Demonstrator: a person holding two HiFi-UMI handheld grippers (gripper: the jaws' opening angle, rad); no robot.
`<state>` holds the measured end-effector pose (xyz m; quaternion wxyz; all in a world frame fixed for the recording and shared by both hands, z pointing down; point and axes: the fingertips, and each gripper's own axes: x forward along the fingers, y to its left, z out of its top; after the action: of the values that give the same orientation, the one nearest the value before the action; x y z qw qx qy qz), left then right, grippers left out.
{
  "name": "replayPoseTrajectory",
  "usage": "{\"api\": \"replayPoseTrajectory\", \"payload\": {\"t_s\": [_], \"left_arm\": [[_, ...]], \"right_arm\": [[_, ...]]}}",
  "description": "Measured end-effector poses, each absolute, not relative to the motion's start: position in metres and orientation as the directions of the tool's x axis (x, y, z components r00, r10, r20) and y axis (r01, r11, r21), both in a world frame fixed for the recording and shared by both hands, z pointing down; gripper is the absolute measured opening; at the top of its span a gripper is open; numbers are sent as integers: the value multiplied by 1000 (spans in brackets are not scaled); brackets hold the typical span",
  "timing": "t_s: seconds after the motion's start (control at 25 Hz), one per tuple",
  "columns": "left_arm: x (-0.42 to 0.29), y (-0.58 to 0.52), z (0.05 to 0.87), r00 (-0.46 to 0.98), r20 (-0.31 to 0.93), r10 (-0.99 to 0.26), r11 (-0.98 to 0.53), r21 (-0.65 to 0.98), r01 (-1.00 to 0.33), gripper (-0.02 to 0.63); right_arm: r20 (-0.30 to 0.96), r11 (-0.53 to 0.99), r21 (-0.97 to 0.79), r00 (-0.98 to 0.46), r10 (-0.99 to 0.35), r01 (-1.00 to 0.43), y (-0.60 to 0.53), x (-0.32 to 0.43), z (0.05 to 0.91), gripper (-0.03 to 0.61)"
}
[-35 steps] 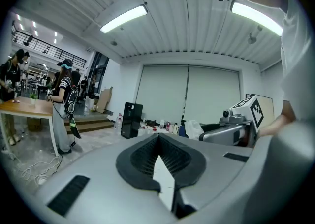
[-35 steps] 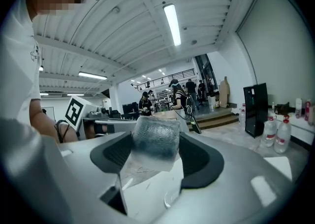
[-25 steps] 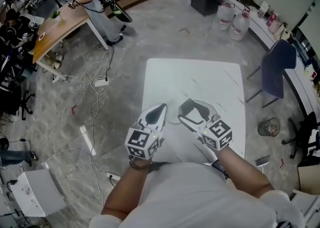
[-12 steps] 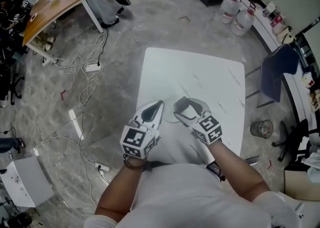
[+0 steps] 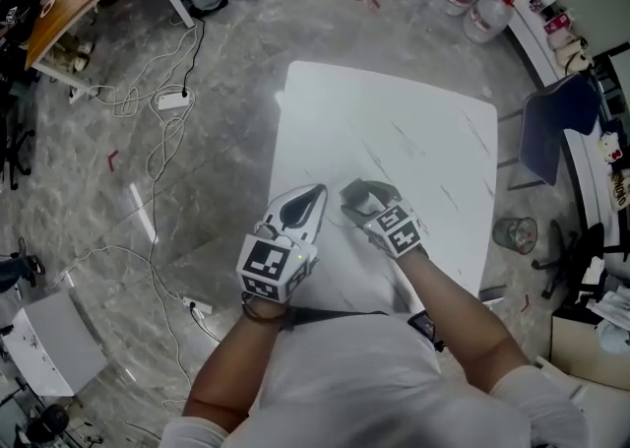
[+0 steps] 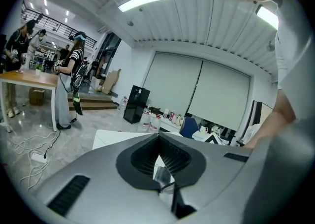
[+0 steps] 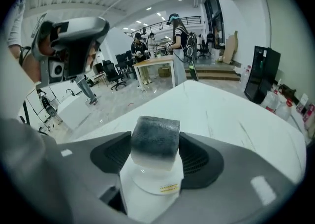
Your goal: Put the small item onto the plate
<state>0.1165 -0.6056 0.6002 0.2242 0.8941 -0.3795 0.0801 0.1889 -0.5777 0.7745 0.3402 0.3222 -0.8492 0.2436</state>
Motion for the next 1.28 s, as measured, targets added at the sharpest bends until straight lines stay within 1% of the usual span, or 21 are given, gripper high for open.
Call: {"api": "replayPoseTrajectory", "payload": {"t_s": [0.28,0.56,0.84,1.0,1.12,1.2,1.24,1.28], "left_arm": [[114,-618,632,719,336,-608,-618,369,-695,6],[106,-632,644,723,356,-592,-611,387,-691,6],[103,-630,654,733,362,-576,-612,404,-680,6],[107,-628,647,733,365,-574,-615,399,-680,6],[110,-625,638,735,358,-576,-625,387,-678,6],[114,-620,630,739,346,-578,-637,375,-674,6],[118,-616,624,741,341,-579,-643,368,-672,6],[121,-612,618,742,336,-580,-648,362,-670,6]], "right_arm": [[817,671,-186,-492,-301,-718,-586,186,829,295],[868,692,-156,-432,-245,-705,-586,181,858,293],[859,700,-151,-443,-256,-698,-588,178,861,295],[836,701,-142,-464,-293,-699,-587,182,847,295],[796,696,-142,-500,-342,-704,-591,178,818,291],[745,697,-147,-541,-389,-702,-593,175,789,256],[711,699,-145,-564,-419,-701,-594,175,771,214],[674,702,-136,-585,-452,-699,-593,175,751,155]]}}
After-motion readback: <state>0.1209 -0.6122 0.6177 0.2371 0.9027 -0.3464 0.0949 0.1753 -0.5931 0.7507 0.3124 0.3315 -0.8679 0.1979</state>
